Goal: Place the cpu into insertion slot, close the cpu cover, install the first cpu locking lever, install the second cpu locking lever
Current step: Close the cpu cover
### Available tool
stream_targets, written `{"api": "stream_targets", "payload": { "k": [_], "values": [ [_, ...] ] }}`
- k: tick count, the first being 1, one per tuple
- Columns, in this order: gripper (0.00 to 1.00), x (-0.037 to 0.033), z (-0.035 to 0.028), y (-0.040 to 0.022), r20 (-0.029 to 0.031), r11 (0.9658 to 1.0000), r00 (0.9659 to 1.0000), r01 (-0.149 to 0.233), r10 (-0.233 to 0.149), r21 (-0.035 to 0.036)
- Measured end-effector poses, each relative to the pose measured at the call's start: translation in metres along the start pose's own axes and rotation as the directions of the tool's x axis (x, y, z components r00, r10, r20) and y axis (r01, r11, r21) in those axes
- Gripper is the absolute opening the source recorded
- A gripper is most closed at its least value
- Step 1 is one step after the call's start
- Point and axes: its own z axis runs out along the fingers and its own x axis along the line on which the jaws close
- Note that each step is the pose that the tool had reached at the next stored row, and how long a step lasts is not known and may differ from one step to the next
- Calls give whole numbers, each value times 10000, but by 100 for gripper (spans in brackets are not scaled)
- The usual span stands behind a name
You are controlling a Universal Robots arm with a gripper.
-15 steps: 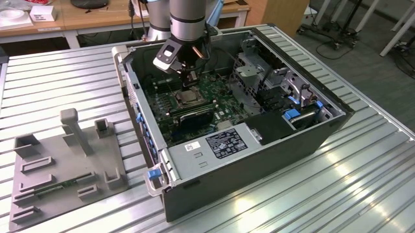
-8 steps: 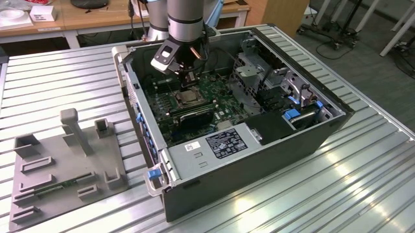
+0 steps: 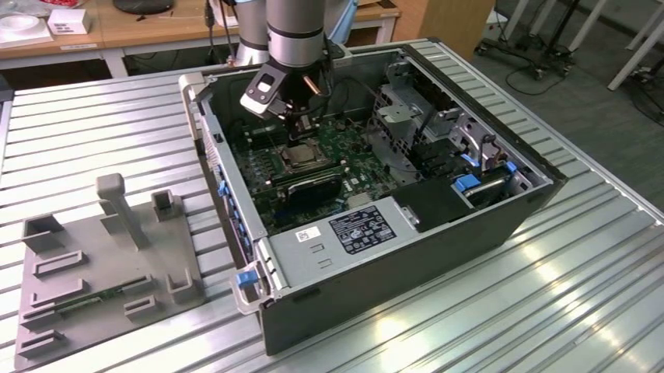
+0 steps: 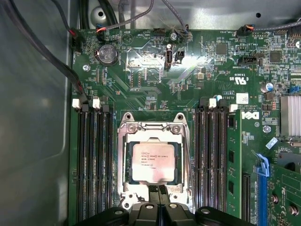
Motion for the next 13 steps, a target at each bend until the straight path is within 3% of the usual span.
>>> {"api": "stream_targets", "payload": {
  "k": [13],
  "values": [
    [11, 0, 0, -1, -1, 10000, 10000, 35, -35, 2]
  ]
}}
